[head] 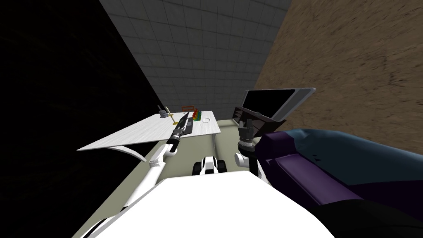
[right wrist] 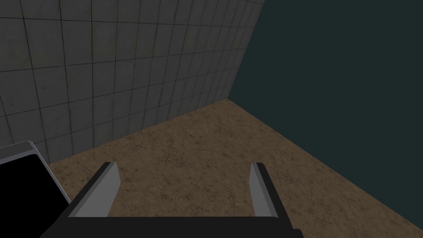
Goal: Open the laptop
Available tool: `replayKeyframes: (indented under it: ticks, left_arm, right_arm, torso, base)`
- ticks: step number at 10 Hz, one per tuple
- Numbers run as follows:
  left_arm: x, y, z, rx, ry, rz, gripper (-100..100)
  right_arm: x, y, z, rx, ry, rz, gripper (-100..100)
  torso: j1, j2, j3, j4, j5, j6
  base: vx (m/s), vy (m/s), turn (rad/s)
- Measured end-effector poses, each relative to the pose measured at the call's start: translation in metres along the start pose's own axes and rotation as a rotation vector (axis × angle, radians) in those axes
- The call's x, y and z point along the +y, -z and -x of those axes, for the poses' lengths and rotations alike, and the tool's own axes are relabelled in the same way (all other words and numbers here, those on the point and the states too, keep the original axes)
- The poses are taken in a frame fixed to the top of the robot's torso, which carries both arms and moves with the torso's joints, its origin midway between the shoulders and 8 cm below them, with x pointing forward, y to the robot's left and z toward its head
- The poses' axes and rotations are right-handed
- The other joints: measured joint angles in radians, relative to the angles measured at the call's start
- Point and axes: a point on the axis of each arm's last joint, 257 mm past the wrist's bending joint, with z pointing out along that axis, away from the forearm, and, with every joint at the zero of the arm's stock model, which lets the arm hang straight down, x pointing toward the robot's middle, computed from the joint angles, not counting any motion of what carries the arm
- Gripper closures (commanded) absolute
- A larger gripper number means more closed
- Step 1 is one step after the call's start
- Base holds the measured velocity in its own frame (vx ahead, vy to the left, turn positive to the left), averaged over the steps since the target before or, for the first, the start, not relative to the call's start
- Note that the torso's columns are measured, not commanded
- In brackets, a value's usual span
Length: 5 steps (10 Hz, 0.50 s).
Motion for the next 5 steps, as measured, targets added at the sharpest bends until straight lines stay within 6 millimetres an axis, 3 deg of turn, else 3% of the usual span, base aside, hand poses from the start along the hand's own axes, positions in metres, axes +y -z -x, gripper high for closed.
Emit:
replayKeyframes:
  ticks: [2,5]
  left_arm:
    - [0.002,-0.013,0.009,-0.025,0.022,-0.001,100]
    - [-0.002,-0.018,-0.003,-0.008,-0.037,-0.008,100]
  right_arm:
    - [0.0,0.0,0.0,0.0,0.0,0.0,0]
    - [0.0,0.0,0.0,0.0,0.0,0.0,0]
  torso:
    - [-0.002,-0.001,0.0,0.002,-0.004,0.002]
    - [-0.001,-0.004,-0.003,-0.002,-0.004,-0.003]
  base:
    - [-0.028,0.03,-0.032]
    - [-0.01,0.003,-0.011]
